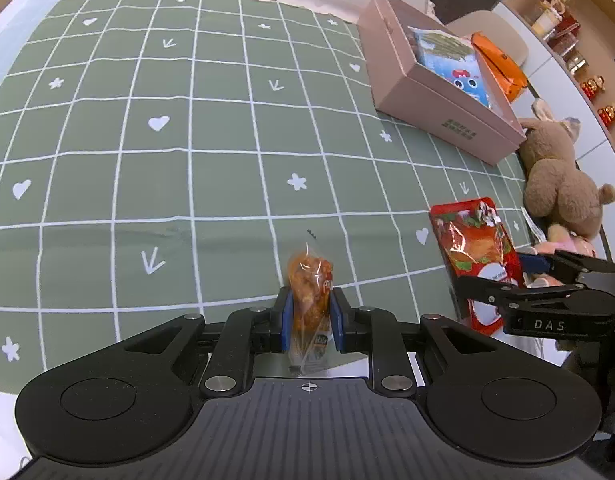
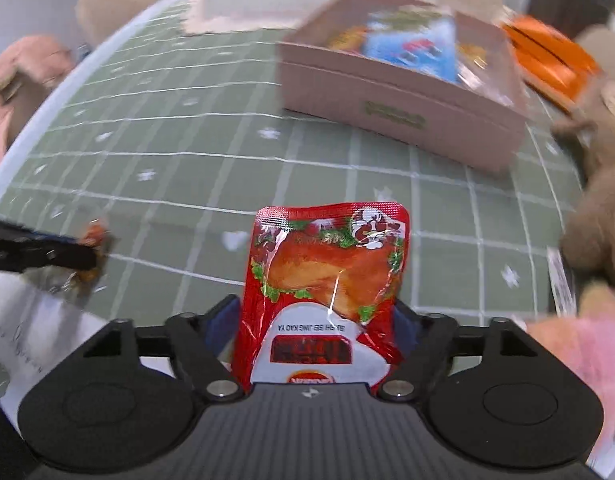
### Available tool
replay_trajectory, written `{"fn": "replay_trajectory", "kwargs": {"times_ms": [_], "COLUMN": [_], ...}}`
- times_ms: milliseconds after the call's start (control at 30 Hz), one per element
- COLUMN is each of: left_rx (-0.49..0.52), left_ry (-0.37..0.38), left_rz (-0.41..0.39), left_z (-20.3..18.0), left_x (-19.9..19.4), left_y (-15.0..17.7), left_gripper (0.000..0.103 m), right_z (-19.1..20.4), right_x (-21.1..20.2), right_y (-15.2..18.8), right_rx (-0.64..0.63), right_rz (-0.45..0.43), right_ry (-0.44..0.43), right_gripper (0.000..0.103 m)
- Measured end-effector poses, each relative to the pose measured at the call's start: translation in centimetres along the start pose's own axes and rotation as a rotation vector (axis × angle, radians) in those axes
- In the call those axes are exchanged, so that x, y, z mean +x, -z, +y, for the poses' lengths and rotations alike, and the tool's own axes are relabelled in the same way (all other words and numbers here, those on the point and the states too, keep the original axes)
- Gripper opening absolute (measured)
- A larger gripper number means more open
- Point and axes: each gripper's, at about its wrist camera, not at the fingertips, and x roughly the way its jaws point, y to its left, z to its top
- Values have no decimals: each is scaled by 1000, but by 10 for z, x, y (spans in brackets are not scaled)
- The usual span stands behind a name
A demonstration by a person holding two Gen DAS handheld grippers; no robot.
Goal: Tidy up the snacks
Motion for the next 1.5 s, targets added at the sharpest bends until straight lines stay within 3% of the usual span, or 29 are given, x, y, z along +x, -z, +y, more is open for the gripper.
{"fn": "replay_trajectory", "kwargs": {"times_ms": [100, 200, 300, 400, 433, 467, 600, 833, 900, 933, 967, 1000, 1033, 1300, 1500], "left_rx": [3, 12, 15, 15, 16, 19, 34, 23, 20, 18, 17, 16, 14, 14, 3], "left_ry": [-4, -13, -20, -23, -25, -27, -35, -25, -21, -19, -18, -16, -15, -13, -7], "left_rz": [1, 1, 1, 2, 4, 5, 8, 1, -2, -5, -9, -12, -16, -22, -27], "left_z": [-3, -5, -7, -8, -8, -9, -11, -9, -7, -7, -7, -6, -6, -6, -5], "left_x": [1, 1, 1, 2, 2, 3, 4, 5, 3, 3, 2, 2, 1, 0, 0], "left_y": [-1, 0, 1, 0, 0, -1, -2, -2, -1, 0, 1, 2, 2, 4, 4], "left_gripper": [24, 24, 24, 24, 24, 24, 25, 25, 25, 25, 25, 25, 25, 25, 25], "right_z": [-3, 7, 19, 21, 18, 15, 5, 22, 28, 29, 29, 29, 29, 40, 43], "right_x": [3, 8, 3, -15, -22, -28, -47, -67, -64, -60, -54, -48, -43, 2, 16], "right_y": [1, -1, -1, -6, -10, -12, -22, -19, -16, -15, -15, -13, -11, -1, 0], "right_rx": [48, -2, -94, -124, -114, -100, -80, -127, -140, -136, -134, -141, -154, -292, -309], "right_rz": [-21, -12, -14, -46, -54, -60, -106, -132, -132, -125, -119, -122, -130, -41, -62], "right_ry": [-8, 29, 26, -7, -25, -42, -52, -155, -153, -134, -110, -89, -77, -12, -28], "right_gripper": [87, 90, 78, 48, 32, 27, 12, 11, 16, 35, 67, 79, 84, 84, 103]}}
